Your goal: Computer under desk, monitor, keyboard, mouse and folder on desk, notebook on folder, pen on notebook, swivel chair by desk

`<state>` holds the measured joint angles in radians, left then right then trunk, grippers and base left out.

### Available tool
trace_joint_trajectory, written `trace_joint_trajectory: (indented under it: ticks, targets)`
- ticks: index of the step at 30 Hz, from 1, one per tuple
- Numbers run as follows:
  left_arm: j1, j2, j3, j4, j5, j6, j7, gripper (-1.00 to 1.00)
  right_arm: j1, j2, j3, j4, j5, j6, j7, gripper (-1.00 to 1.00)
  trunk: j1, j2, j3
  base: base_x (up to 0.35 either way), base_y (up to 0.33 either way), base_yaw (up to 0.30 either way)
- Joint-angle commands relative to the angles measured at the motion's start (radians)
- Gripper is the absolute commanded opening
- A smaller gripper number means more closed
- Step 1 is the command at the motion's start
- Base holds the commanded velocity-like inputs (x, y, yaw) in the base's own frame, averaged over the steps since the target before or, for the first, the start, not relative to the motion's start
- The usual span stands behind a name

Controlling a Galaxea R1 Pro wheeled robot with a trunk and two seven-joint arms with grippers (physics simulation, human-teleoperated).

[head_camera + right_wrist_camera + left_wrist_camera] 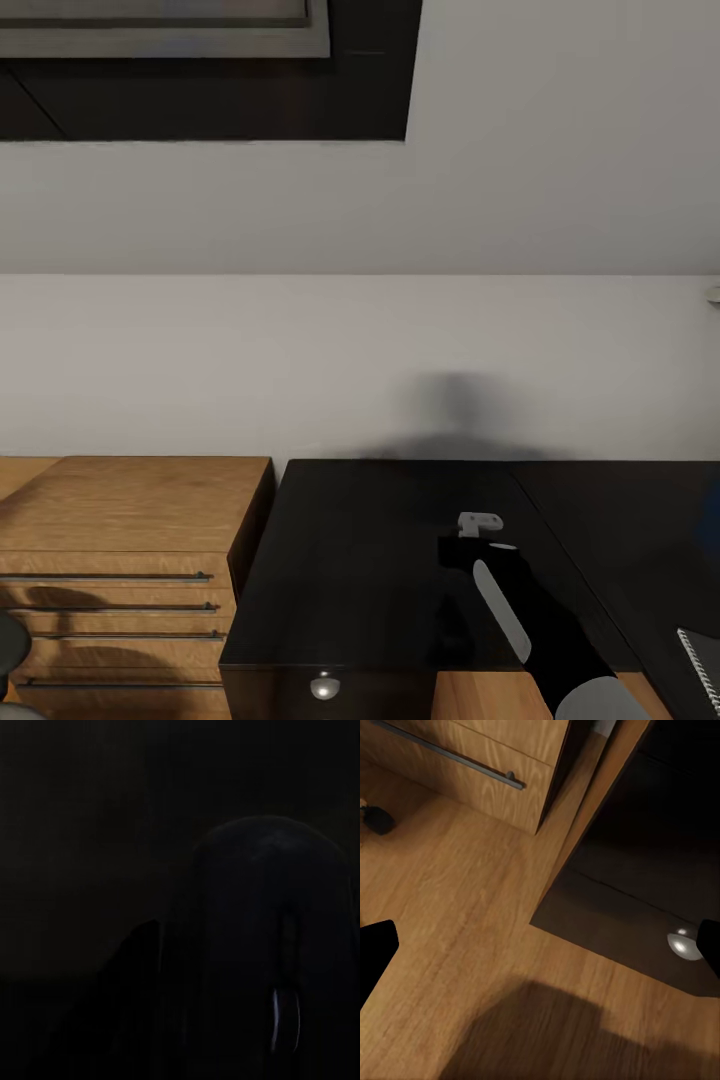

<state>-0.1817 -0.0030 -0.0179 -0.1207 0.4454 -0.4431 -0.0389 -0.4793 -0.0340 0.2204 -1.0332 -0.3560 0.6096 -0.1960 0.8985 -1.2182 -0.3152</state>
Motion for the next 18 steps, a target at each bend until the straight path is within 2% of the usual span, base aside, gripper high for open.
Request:
trace_joint_trajectory:
  ticks: [1, 4, 8, 18]
  targets:
    - [-0.001, 0.0, -0.002, 0.001, 0.009, -0.003, -0.004, 1.0, -0.001, -0.001, 0.004, -0.001, -0.012, 0.002, -0.008, -1.0, 0.0, -0.001, -0.001, 0.0, 0.0, -0.002]
    - [-0.001, 0.0, -0.002, 0.001, 0.009, -0.003, -0.004, 1.0, -0.001, -0.001, 0.004, -0.001, -0.012, 0.002, -0.008, -1.0, 0.0, -0.001, -0.001, -0.061, 0.0, -0.001]
    - [-0.001, 0.0, -0.002, 0.001, 0.009, -0.002, -0.004, 1.0, -0.001, -0.001, 0.004, -0.001, -0.012, 0.002, -0.008, -1.0, 0.0, -0.001, -0.001, -0.268, 0.0, 0.0]
    - [-0.001, 0.0, -0.002, 0.001, 0.008, -0.002, -0.004, 1.0, -0.001, -0.001, 0.004, -0.001, -0.012, 0.002, -0.008, -1.0, 0.0, -0.001, -0.001, -0.32, 0.0, -0.22]
